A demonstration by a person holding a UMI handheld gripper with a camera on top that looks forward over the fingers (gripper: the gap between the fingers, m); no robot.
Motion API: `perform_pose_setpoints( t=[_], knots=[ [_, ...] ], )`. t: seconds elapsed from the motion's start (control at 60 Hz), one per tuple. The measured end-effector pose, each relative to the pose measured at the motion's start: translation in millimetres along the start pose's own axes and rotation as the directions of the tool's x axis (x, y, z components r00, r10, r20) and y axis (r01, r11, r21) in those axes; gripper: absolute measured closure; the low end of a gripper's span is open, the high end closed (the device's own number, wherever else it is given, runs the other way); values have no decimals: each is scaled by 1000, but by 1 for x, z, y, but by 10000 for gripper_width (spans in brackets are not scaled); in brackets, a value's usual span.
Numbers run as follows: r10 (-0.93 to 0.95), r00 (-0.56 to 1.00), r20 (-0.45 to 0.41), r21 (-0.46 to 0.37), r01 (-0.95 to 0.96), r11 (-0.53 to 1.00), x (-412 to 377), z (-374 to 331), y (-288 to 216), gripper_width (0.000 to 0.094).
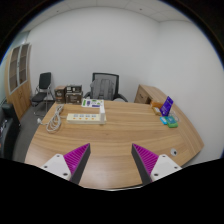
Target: Unplug charger
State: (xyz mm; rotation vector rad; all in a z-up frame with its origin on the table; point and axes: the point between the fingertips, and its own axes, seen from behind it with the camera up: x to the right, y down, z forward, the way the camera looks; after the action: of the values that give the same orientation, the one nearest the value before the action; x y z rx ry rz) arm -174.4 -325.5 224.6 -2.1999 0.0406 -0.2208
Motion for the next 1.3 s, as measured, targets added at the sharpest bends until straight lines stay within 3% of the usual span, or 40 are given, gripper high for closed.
perform_pose_setpoints(
  t=[0.2,0.483,0.617,0.717,0.933,1.067,1.2,1.3],
  knots=[
    [15,995,98,114,-26,993,-49,125,-28,73],
    [40,992,118,142,-57,988,-60,310,-67,131],
    [30,989,148,155,-53,987,-70,360,-78,330],
    [19,992,122,167,-40,985,-66,378,-86,683],
    [25,989,149,150,-47,988,-72,377,-86,793],
    [44,989,141,127,-63,990,-69,373,-96,806],
    [-46,997,55,416,19,909,-48,306,-210,807],
    [1,993,122,490,-61,869,-36,272,-267,807]
  ],
)
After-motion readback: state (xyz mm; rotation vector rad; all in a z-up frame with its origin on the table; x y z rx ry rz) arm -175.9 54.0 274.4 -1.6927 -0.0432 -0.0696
